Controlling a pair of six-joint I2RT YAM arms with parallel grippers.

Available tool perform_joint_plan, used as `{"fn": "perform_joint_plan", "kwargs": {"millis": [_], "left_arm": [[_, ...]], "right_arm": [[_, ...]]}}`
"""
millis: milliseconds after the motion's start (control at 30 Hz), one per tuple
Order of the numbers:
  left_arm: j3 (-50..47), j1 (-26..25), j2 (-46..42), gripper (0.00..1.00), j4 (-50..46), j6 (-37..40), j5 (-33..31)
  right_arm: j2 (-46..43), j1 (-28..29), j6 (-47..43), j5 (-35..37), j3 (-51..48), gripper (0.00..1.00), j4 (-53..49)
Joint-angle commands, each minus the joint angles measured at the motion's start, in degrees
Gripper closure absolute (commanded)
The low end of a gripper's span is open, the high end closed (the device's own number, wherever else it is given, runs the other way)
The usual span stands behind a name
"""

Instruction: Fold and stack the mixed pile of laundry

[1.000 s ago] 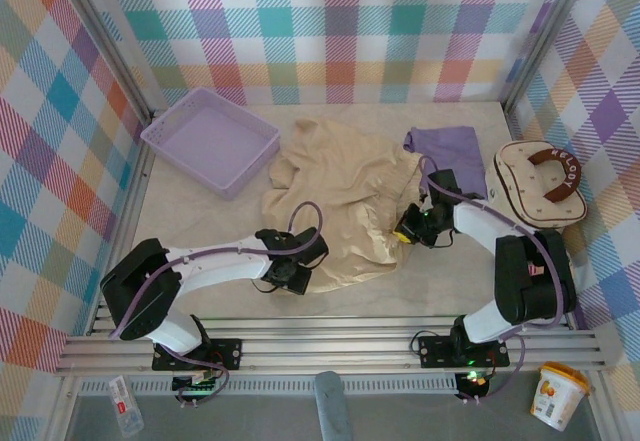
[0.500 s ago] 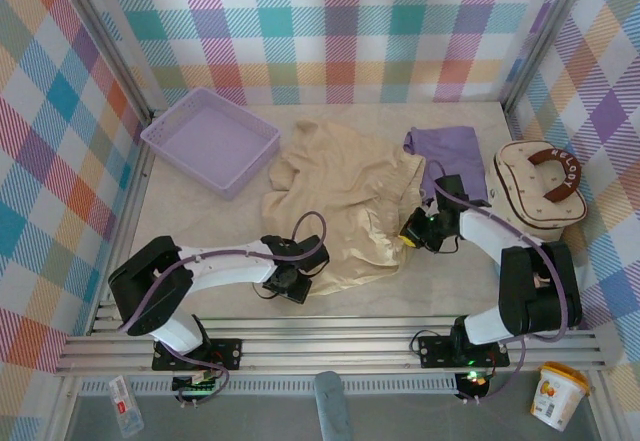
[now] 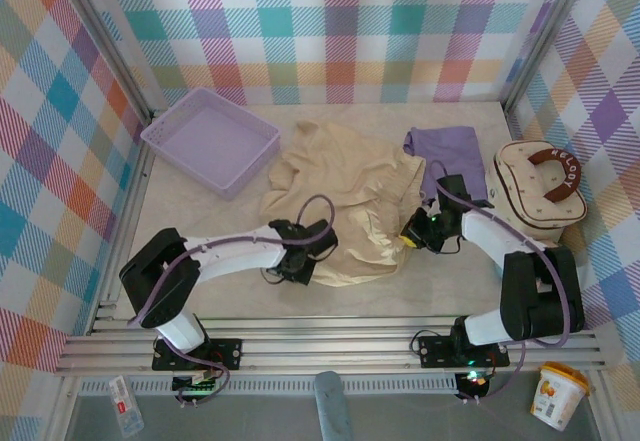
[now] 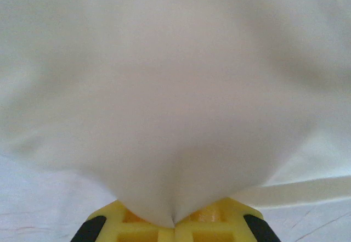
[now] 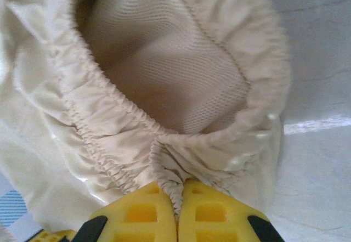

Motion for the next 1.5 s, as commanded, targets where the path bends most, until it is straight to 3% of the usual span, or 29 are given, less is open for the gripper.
{"fn": "perform_joint_plan", "kwargs": {"millis": [0,100,200,400,500,600,700,800,1000,1167,1333,1467], "left_arm": [[13.5,6.8,-1.6,1.0,-6.3,4.3,-7.2],[29.0,14.3,2.6,1.0,-8.1,7.0,-5.8],[45.4,18.7,8.6,1.0,-9.4,9.4,-5.8],[83.2,23.2,20.9,1.0,-16.0,10.8,-2.2],[89.6,24.1,20.2,1.0,-12.1,11.6,-0.1],[87.1,24.4,15.6,1.0,-5.9,12.5,2.6],[80.5,24.4,11.7,1.0,-3.0,12.9,4.4],[69.8,24.4,8.5,1.0,-4.1,12.9,7.4],[35.0,21.0,-2.6,1.0,-2.8,9.9,9.2],[15.4,16.1,-9.2,1.0,-3.6,5.7,11.9],[9.4,13.6,-6.6,1.0,-2.0,3.7,14.0],[14.4,13.6,0.7,1.0,-0.8,4.5,9.1]], "right_arm": [[0.2,-1.0,0.8,-3.2,8.9,1.0,-0.5],[5.6,-1.6,1.4,-4.1,21.5,1.0,0.0],[11.8,-2.7,1.7,-7.2,35.7,1.0,0.3],[17.5,-5.5,6.8,-17.4,60.0,1.0,6.3],[17.2,-6.6,6.3,-18.9,69.7,1.0,5.8],[17.0,-8.2,5.2,-20.7,76.1,1.0,2.5],[15.2,-9.0,4.0,-20.6,72.7,1.0,-1.4],[11.3,-9.1,2.7,-21.0,59.2,1.0,-4.0],[-3.0,-9.2,0.0,-15.8,20.9,1.0,-7.0],[-13.2,-9.1,-1.8,-9.7,5.1,1.0,-13.5],[-11.5,-9.1,-0.6,-9.0,2.2,0.99,-12.2],[-4.2,-9.0,1.6,-8.8,5.6,0.98,-5.6]]}}
